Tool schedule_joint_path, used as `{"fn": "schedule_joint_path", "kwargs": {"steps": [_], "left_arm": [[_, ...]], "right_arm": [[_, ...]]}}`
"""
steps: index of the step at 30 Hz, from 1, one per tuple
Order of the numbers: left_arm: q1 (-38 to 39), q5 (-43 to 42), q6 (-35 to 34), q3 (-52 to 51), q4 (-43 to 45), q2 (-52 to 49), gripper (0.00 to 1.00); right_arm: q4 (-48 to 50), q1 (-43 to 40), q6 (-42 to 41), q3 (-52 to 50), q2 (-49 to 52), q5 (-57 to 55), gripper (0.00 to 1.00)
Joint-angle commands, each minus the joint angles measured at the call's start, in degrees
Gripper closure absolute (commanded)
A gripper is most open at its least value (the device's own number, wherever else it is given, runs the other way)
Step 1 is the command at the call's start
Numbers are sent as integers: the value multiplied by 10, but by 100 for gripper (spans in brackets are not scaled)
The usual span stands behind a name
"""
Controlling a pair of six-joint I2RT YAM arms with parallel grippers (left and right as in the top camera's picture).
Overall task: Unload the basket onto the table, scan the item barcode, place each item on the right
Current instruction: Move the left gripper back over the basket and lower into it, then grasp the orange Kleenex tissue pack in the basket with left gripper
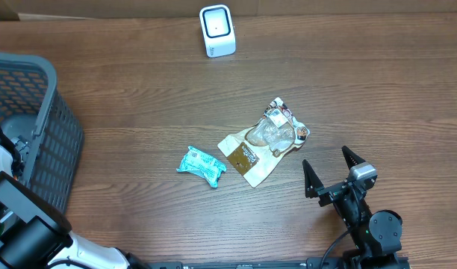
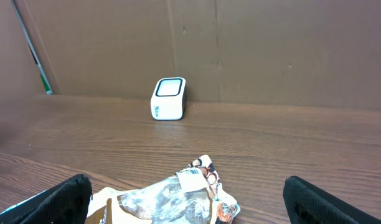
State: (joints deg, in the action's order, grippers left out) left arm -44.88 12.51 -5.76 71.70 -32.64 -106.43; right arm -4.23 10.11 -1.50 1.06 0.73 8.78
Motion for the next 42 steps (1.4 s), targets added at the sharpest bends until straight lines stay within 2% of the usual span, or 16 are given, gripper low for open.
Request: {"fn": "schedule_joint_path", "kwargs": {"steps": [1,4,13,18,20,21,23,24,25,31,37,42], "left_arm": [[-2,38,7,-2,6,-8,23],[-2,63,7,-2,8,-8,24],[-2,65,7,-4,-1,-24,29],[-2,74,6,-4,-14,-40,29],[-2,74,6,-4,-16,-46,32],[-2,74,7,-4,-17,-49,38],[-2,74,6,-4,-19,-49,76],[-2,74,6,-4,-19,-48,88],[-2,74,6,-4,-21,-47,95],[4,74,6,14,-57,-36,96],[15,67,-7,96,-161,1,96],[18,-5,-18,172,-227,50,96]], "right_arm": [[2,-2,0,-6,-5,1,0],[2,-2,0,-6,-5,1,0],[2,-2,0,-6,-5,1,0],[2,-2,0,-6,-5,1,0],[2,-2,0,-6,-5,1,0],[2,-2,0,-6,-5,1,0],[2,-2,0,-6,-5,1,0],[2,-2,0,-6,-5,1,0],[2,-2,0,-6,-5,1,0],[2,-2,0,-6,-5,1,0],[2,-2,0,-6,-5,1,0],[2,-2,0,-6,-5,1,0]]}}
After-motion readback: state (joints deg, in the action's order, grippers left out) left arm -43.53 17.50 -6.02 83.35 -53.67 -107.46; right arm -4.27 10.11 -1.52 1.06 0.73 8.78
